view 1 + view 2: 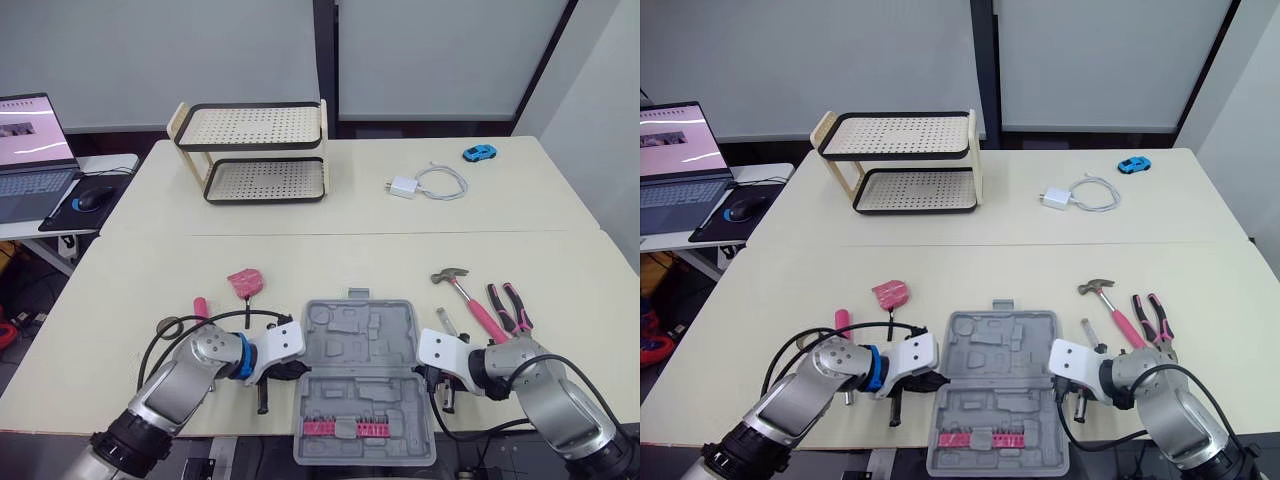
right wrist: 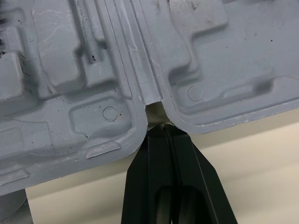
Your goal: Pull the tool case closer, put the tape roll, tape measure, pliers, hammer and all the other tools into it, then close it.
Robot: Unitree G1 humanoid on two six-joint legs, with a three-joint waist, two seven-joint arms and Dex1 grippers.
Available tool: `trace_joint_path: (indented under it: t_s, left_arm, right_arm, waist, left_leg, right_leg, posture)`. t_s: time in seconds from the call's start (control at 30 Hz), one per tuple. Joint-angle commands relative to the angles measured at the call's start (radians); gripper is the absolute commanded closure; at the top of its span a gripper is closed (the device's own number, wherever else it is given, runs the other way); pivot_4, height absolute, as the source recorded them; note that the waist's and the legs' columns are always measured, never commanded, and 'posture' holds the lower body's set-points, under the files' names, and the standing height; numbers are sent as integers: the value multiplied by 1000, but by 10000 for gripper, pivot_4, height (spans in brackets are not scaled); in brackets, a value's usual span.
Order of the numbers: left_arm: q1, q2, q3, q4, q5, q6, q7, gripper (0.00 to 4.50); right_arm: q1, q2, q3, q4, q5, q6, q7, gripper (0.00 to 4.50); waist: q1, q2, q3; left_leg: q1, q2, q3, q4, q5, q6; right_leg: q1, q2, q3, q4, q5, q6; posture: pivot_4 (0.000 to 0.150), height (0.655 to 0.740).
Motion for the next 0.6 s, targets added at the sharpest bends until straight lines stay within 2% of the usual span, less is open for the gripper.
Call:
trace_joint_path:
  t_s: [0.03, 0.6]
  left_arm:
    - [33, -12, -86, -17, -3, 14, -30, 44866]
    - [26, -1, -63, 21, 9, -2, -11, 44866]
  right_arm:
    - [-5, 22, 41, -43, 56, -23, 1, 45000]
    - [-11, -20, 28, 8, 66, -65, -24, 45000]
  waist:
    - [0, 0, 0]
    - [0, 0, 0]
  left_leg:
    - [0, 0, 0, 0, 0, 0]
    - [1, 0, 0, 0, 0, 0]
  right_leg:
    - [0, 0, 0, 0, 0, 0]
    - [1, 0, 0, 0, 0, 0]
  posture:
    - [1500, 7400]
    - [1500, 7400]
